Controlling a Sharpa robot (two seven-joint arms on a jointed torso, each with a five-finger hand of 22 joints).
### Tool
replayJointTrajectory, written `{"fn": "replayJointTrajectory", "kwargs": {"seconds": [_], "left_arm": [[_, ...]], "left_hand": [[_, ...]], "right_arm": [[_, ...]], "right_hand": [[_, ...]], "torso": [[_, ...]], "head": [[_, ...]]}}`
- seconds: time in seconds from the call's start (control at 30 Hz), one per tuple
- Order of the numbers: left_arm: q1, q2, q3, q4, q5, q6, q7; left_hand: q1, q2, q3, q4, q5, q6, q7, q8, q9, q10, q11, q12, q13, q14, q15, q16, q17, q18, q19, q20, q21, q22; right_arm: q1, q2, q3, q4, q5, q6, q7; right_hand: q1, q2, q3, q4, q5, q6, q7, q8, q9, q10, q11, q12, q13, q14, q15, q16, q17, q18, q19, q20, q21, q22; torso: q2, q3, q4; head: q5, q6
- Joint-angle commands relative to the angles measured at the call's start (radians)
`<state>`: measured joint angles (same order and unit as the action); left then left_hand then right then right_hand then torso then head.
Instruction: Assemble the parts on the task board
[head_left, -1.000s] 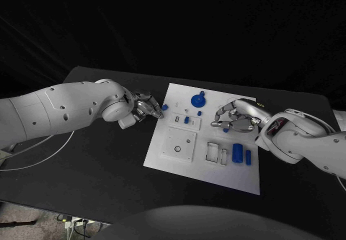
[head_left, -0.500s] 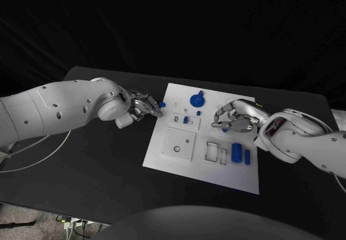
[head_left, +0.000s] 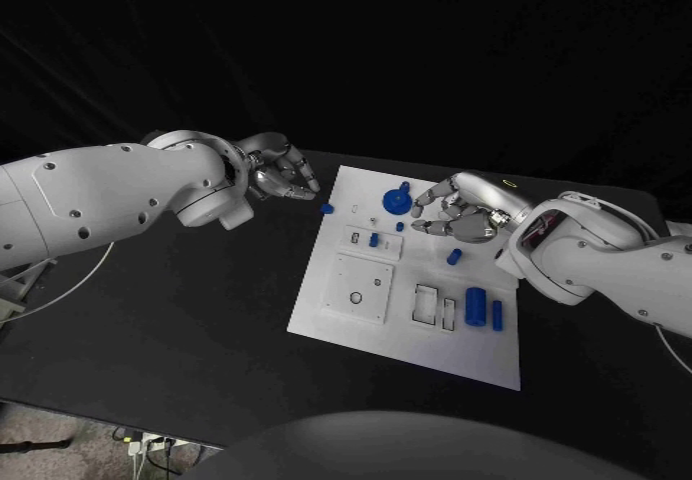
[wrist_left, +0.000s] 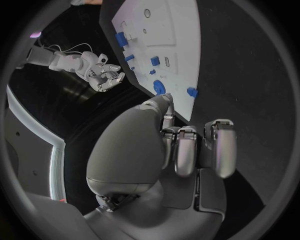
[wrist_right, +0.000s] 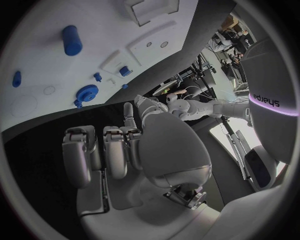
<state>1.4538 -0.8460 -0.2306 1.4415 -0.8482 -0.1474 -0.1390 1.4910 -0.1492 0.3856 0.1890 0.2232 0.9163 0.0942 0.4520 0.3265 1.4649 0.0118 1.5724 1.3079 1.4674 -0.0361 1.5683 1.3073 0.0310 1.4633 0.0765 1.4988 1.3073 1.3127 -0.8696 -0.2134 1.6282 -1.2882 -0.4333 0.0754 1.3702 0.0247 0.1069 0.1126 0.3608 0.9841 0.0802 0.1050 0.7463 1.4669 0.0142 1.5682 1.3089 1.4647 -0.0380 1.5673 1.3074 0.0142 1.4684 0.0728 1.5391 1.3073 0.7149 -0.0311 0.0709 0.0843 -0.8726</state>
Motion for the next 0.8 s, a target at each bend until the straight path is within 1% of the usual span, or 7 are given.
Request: {"fn": "replayJointTrajectory", "kwargs": {"seconds": [0.03, 0.07, 0.13, 0.27, 0.4, 0.6, 0.8], "left_arm": [[0.005, 0.003, 0.000, -0.002, -0.227, -0.160, 0.073], [0.006, 0.005, 0.000, -0.005, -0.250, -0.170, 0.070], [0.007, 0.013, 0.000, -0.016, -0.310, -0.192, 0.062], [0.007, 0.040, 0.000, -0.045, -0.433, -0.205, 0.048], [0.001, 0.071, 0.000, -0.074, -0.546, -0.182, 0.035], [-0.019, 0.108, 0.000, -0.109, -0.654, -0.131, 0.031], [-0.035, 0.127, 0.000, -0.122, -0.693, -0.085, 0.028]], "left_hand": [[0.021, -0.007, -0.001, 0.011, -0.020, -0.020, 0.004, -0.027, -0.017, 0.106, 0.002, -0.002, 0.263, 0.103, -0.001, 0.003, 0.263, -0.012, 0.057, 0.000, 0.006, 0.238], [0.026, -0.010, -0.003, 0.017, -0.029, -0.026, 0.005, -0.039, -0.025, 0.106, 0.002, -0.002, 0.263, 0.103, -0.001, 0.003, 0.263, -0.012, 0.057, 0.000, 0.007, 0.238], [0.032, -0.017, -0.007, 0.030, -0.047, -0.037, 0.007, -0.061, -0.041, 0.106, 0.002, -0.002, 0.263, 0.103, -0.001, 0.003, 0.263, -0.012, 0.057, 0.000, 0.006, 0.238], [0.047, -0.034, -0.024, 0.046, -0.065, -0.047, 0.009, -0.098, -0.069, 0.106, 0.002, -0.002, 0.263, 0.103, 0.000, 0.003, 0.263, -0.013, 0.060, 0.001, 0.010, 0.240], [0.053, -0.047, -0.042, 0.059, -0.074, -0.048, 0.008, -0.123, -0.088, 0.106, 0.003, -0.002, 0.263, 0.103, 0.001, 0.003, 0.263, -0.014, 0.063, 0.001, 0.013, 0.241], [0.050, -0.057, -0.077, 0.086, -0.086, -0.028, 0.003, -0.147, -0.110, 0.106, 0.002, -0.002, 0.263, 0.103, 0.000, 0.003, 0.263, -0.015, 0.066, 0.000, 0.016, 0.242], [0.033, -0.057, -0.119, 0.100, -0.113, 0.010, -0.001, -0.164, -0.126, 0.106, 0.003, -0.002, 0.263, 0.103, 0.000, 0.003, 0.263, -0.016, 0.068, 0.000, 0.019, 0.243]], "right_arm": [[0.008, 0.013, -0.001, 0.001, -0.025, -0.013, 0.013], [0.010, 0.018, -0.001, -0.001, -0.025, -0.011, 0.011], [0.013, 0.028, 0.000, -0.004, -0.027, -0.004, 0.006], [0.017, 0.039, 0.000, -0.005, -0.028, 0.003, 0.002], [0.018, 0.038, 0.000, -0.001, -0.029, 0.006, 0.001], [0.019, 0.027, 0.000, 0.007, -0.028, 0.003, 0.001], [0.019, 0.013, 0.000, 0.013, -0.026, 0.002, -0.001]], "right_hand": [[0.009, -0.005, 0.005, -0.007, -0.023, -0.001, 0.009, -0.008, -0.010, 0.104, 0.005, 0.003, 0.262, 0.106, -0.001, 0.003, 0.263, -0.007, 0.085, -0.001, 0.007, 0.254], [0.007, -0.006, 0.006, -0.007, -0.036, -0.002, 0.010, -0.012, -0.015, 0.104, 0.006, 0.003, 0.262, 0.106, 0.000, 0.003, 0.263, -0.007, 0.085, 0.000, 0.007, 0.254], [0.004, -0.006, 0.005, -0.004, -0.058, -0.002, 0.012, -0.017, -0.023, 0.104, 0.007, 0.003, 0.262, 0.106, 0.002, 0.003, 0.263, -0.007, 0.085, 0.001, 0.007, 0.254], [-0.004, -0.007, 0.003, 0.001, -0.094, -0.001, 0.015, -0.025, -0.035, 0.104, 0.010, 0.003, 0.262, 0.106, 0.004, 0.003, 0.263, -0.007, 0.085, 0.004, 0.007, 0.254], [-0.010, -0.007, 0.000, 0.005, -0.118, 0.000, 0.016, -0.029, -0.043, 0.104, 0.011, 0.003, 0.262, 0.106, 0.005, 0.003, 0.263, -0.007, 0.085, 0.005, 0.007, 0.254], [-0.017, -0.008, -0.003, 0.010, -0.133, 0.001, 0.017, -0.031, -0.048, 0.104, 0.012, 0.003, 0.262, 0.106, 0.006, 0.003, 0.263, -0.007, 0.086, 0.006, 0.007, 0.254], [-0.022, -0.008, -0.006, 0.015, -0.146, 0.004, 0.017, -0.032, -0.052, 0.104, 0.012, 0.003, 0.262, 0.106, 0.007, 0.003, 0.263, -0.007, 0.085, 0.006, 0.007, 0.254]], "torso": [[0.001, -0.0004, 0.0004], [0.002, -0.0002, -0.0010], [0.003, -0.0023, 0.0000], [0.008, -0.0076, 0.0049], [0.014, -0.0127, 0.0060], [0.021, -0.0180, 0.0019], [0.025, -0.0169, -0.0011]], "head": [[0.003, 0.000], [0.006, 0.000], [0.009, 0.000], [0.007, 0.000], [0.006, 0.000], [0.000, 0.000], [-0.003, 0.000]]}}
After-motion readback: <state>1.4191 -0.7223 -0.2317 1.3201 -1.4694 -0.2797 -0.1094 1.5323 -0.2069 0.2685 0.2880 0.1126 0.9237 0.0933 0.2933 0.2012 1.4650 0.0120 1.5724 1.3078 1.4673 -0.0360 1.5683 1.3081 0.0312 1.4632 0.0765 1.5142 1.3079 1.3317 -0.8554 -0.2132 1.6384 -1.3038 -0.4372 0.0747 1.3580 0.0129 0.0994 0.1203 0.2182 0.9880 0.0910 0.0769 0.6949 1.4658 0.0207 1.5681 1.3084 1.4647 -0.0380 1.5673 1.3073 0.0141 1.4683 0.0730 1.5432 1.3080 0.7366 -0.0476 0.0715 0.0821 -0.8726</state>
